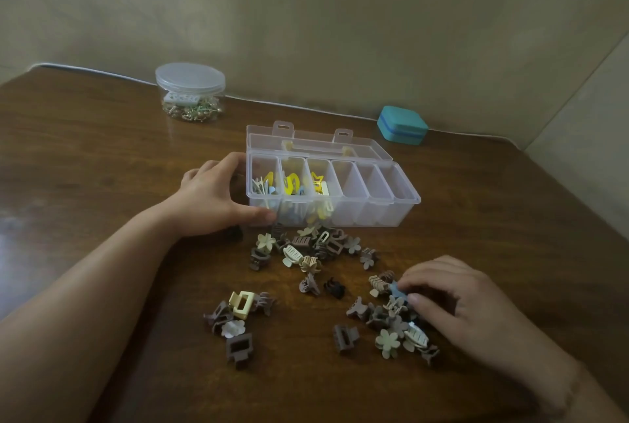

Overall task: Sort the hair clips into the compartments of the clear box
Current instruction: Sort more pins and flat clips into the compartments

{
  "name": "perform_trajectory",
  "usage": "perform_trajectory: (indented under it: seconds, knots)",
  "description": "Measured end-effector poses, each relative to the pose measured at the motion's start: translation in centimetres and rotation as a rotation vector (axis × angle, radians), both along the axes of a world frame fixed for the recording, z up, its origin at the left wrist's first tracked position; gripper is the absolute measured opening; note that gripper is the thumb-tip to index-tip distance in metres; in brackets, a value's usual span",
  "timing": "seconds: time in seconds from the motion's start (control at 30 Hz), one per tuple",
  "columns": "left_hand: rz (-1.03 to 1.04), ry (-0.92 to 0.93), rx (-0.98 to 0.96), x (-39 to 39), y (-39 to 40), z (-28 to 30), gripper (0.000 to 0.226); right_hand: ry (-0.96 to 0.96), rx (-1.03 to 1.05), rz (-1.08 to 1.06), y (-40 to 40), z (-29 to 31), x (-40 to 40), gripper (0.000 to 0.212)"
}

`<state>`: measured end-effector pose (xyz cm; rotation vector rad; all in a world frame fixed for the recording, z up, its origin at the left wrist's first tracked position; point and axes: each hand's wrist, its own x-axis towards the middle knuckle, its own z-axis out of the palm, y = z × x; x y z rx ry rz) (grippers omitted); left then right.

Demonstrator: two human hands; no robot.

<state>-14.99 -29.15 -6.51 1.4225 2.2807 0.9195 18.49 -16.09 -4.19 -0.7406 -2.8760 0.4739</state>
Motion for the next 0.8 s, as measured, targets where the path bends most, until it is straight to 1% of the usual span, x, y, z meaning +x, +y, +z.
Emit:
perform_trajectory:
  seconds: [0.17,0.27,0.37,0.43,0.5,0.6,0.67,0.73,0.8]
  knots:
    - [-0.026,0.0,0.002,-0.2,0.0,-0.1,0.111,-0.199,0.084,0.03,-0.7,1.6,-2.5,0.032]
    - [-0.025,-0.011,-0.002,-0.1,-0.2,0.1,0.11,-0.222,0.149,0.021,-1.2,1.8,-3.9,0.026]
    - [-0.024,-0.021,0.003,0.1,-0.3,0.4,0.102,-0.223,0.094,0.016,-0.9,2.8,-4.6,0.019]
    - [-0.018,-0.015,0.006,0.1,-0.3,0.4,0.097,-0.13,-0.005,0.004,-0.4,4.0,-5.3,0.017]
    - [-0.014,-0.006,0.006,-0.1,-0.2,0.1,0.096,0.064,-0.085,0.001,0.4,5.0,-6.8,0.016]
    - [-0.029,0.003,0.001,-0.4,-0.1,-0.3,0.102,0.318,-0.187,0.025,1.4,5.5,-10.9,0.008]
    - [-0.031,-0.005,0.003,-0.5,-0.1,-0.4,0.1,0.359,-0.202,0.018,2.3,4.9,-13.7,0.005]
    - [-0.023,0.002,0.002,-0.6,-0.1,-0.5,0.101,0.347,-0.118,-0.04,3.4,3.8,-15.3,0.006]
    - [-0.019,0.004,-0.004,-0.5,0.0,-0.4,0.102,0.403,-0.069,-0.126,3.9,3.1,-15.5,0.008]
